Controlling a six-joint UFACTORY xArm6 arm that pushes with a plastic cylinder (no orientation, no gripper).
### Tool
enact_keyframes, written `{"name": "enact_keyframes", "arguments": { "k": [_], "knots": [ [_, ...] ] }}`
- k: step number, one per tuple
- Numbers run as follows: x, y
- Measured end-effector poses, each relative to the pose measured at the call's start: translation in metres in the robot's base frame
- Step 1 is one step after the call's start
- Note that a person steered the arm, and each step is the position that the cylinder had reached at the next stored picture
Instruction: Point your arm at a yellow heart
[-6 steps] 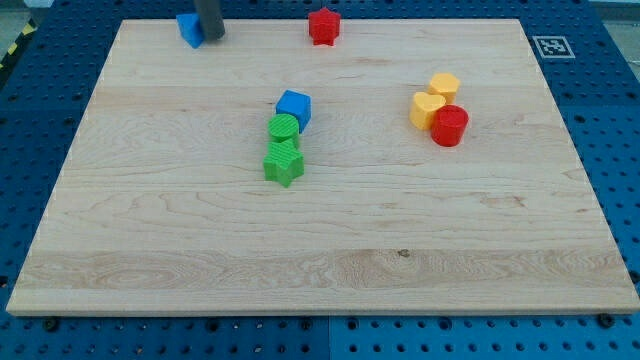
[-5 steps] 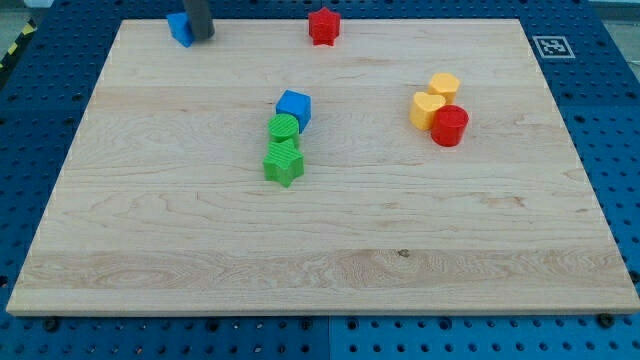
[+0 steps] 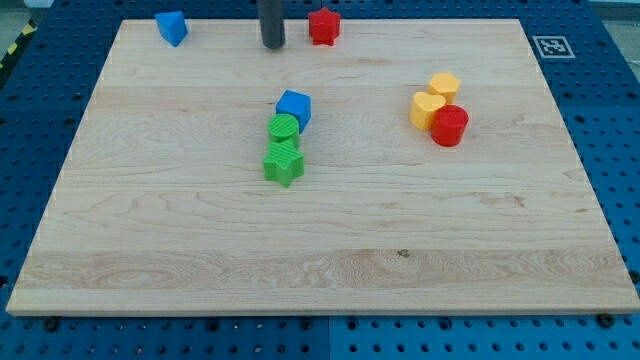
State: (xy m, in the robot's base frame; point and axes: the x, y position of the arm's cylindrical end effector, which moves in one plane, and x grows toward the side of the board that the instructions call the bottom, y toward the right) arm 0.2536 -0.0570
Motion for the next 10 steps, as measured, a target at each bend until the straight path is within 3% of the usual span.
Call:
{"name": "enact_keyframes", "arguments": {
  "k": [2,3,7,10],
  "knots": [
    [0.091,0.053],
    [0.105,0.054],
    [0.105,0.054],
    [0.109,0.158]
  ]
}}
